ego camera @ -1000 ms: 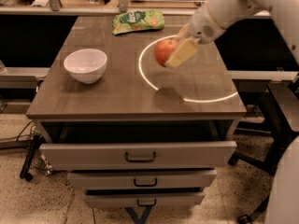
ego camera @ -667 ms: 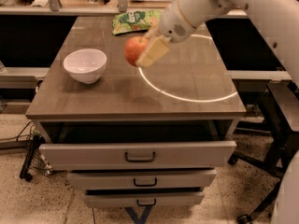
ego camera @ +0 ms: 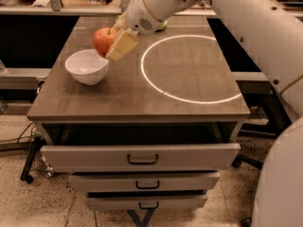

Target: Place apple into white bowl

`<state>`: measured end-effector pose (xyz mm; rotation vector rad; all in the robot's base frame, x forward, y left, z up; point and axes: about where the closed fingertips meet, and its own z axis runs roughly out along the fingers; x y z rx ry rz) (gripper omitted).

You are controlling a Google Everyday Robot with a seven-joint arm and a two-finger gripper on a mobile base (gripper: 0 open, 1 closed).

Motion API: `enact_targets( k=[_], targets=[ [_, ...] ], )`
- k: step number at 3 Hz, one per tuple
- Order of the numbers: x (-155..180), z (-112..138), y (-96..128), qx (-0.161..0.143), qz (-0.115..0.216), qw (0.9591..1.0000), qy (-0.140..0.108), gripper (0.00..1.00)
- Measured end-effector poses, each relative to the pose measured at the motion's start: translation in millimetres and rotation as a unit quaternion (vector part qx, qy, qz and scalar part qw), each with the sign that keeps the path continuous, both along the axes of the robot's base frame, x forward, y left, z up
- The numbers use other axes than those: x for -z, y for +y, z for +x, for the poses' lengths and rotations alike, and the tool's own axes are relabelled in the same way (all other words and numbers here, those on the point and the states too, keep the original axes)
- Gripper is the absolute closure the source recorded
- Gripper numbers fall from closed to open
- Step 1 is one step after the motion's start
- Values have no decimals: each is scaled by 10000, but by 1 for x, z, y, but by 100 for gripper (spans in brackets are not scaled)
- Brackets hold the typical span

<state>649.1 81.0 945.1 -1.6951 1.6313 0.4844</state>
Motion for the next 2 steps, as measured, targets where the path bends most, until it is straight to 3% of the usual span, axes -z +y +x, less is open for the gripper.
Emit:
enact_targets(
  k=[1,2],
  targets=[
    [0,19,27,-32,50,9998,-190,100],
    [10,21,53,-184,62,9998,-85,85]
  ],
)
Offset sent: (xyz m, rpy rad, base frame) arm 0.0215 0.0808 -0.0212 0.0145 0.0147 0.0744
